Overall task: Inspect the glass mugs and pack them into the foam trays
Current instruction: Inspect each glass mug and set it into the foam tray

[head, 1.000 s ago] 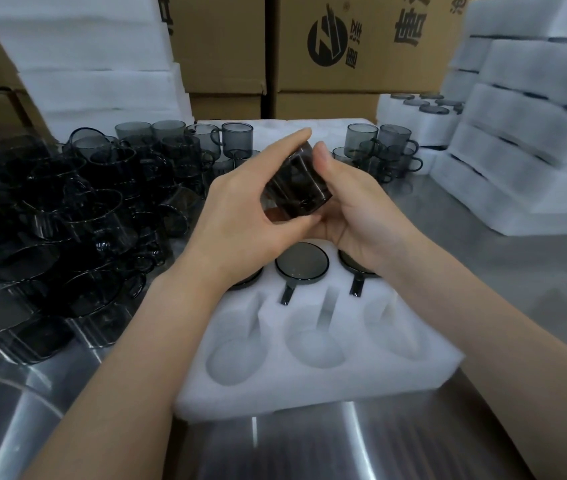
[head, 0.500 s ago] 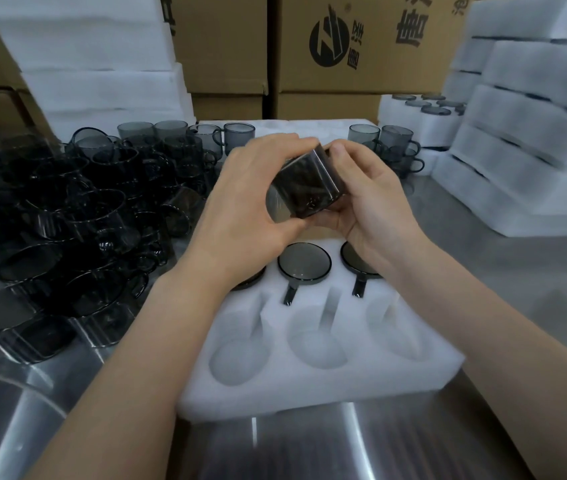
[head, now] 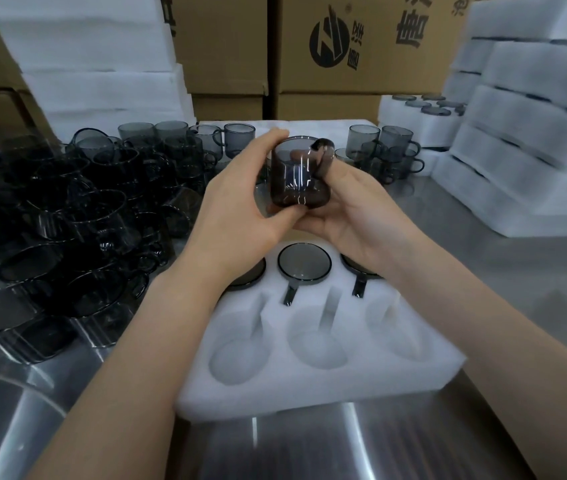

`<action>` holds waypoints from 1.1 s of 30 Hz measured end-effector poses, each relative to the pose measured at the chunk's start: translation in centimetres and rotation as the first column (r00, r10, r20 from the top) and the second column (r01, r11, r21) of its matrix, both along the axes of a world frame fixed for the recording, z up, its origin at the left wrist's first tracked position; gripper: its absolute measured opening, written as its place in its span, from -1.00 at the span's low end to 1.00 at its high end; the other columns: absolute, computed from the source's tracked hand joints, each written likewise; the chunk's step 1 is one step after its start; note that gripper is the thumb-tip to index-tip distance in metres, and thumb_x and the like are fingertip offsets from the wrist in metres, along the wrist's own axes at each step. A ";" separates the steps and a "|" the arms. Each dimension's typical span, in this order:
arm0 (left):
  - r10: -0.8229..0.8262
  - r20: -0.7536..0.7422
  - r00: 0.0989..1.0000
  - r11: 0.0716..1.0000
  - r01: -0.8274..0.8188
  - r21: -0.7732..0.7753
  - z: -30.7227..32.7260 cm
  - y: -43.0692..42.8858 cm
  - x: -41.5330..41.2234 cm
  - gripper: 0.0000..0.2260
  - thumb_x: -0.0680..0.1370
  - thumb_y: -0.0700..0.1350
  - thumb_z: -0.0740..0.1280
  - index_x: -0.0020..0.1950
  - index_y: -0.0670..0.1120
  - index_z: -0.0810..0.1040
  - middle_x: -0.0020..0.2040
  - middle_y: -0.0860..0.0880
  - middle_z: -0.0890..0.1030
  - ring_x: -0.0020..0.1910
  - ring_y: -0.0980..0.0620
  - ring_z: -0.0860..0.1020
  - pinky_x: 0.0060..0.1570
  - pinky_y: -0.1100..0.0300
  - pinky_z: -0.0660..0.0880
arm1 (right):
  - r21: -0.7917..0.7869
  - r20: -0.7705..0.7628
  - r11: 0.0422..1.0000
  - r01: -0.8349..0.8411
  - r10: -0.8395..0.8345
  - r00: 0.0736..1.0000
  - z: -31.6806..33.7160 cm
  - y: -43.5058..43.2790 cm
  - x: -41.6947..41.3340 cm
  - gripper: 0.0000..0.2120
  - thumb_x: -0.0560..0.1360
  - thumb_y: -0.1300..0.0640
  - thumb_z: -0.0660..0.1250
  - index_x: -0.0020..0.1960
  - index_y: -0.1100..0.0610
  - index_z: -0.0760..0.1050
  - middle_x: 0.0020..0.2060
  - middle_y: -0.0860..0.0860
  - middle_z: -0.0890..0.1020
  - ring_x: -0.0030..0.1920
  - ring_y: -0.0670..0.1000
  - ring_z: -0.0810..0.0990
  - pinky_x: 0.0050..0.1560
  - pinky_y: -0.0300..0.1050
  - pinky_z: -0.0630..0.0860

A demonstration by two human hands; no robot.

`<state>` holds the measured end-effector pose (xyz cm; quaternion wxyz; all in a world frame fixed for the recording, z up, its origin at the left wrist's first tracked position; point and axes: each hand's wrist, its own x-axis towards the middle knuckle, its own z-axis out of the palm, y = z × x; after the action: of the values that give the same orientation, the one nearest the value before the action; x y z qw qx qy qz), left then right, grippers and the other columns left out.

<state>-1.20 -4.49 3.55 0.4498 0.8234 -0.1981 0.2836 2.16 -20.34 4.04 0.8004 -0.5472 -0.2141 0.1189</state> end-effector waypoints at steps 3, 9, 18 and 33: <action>-0.006 0.020 1.000 1.000 0.005 0.027 0.2 -0.2 -0.3 -0.25 0.38 -0.11 0.52 0.51 -0.04 0.29 0.35 0.13 0.44 0.37 0.16 0.40 0.41 0.15 0.33 | -0.056 0.096 0.990 0.130 -0.124 0.988 0.1 0.1 -0.3 -0.62 0.52 -0.12 0.25 0.14 0.14 0.58 -0.02 0.14 0.70 -0.06 0.13 0.71 -0.16 -0.07 0.63; -0.004 0.019 1.000 1.000 0.004 -0.028 0.3 -0.4 -0.3 -0.46 0.38 -0.21 0.54 0.31 -0.07 0.45 0.17 0.08 0.57 0.20 0.14 0.54 0.29 0.09 0.46 | -0.083 0.226 0.945 0.316 -0.291 0.930 0.1 0.5 -0.5 -0.71 0.66 -0.02 0.13 0.15 0.07 0.58 -0.11 0.10 0.67 -0.23 0.04 0.64 -0.31 -0.11 0.58; -0.051 0.001 0.999 0.997 0.051 -0.054 0.1 -0.6 -0.4 -0.49 0.42 -0.24 0.52 0.27 -0.02 0.38 0.13 0.23 0.53 0.18 0.32 0.51 0.24 0.36 0.42 | -0.065 0.137 0.942 0.328 -0.318 0.938 0.5 0.2 -0.5 -0.64 0.69 0.00 0.08 0.05 0.19 0.57 -0.29 0.08 0.67 -0.40 0.03 0.60 -0.46 -0.14 0.54; 0.014 -0.090 0.996 0.998 -0.008 0.068 0.6 -0.5 -0.7 -0.30 0.38 -0.17 0.55 0.48 -0.02 0.37 0.29 0.12 0.51 0.28 0.20 0.46 0.30 0.35 0.35 | -0.140 0.221 0.976 0.165 -0.132 0.966 -0.2 -0.3 0.1 -0.43 0.44 0.24 0.41 0.43 0.21 0.40 0.18 0.09 0.60 0.20 0.07 0.59 0.13 0.02 0.57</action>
<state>-1.88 -4.95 4.15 0.4287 0.8513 -0.1823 0.2415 2.25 -20.66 3.87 0.7341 -0.6328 -0.2457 0.0165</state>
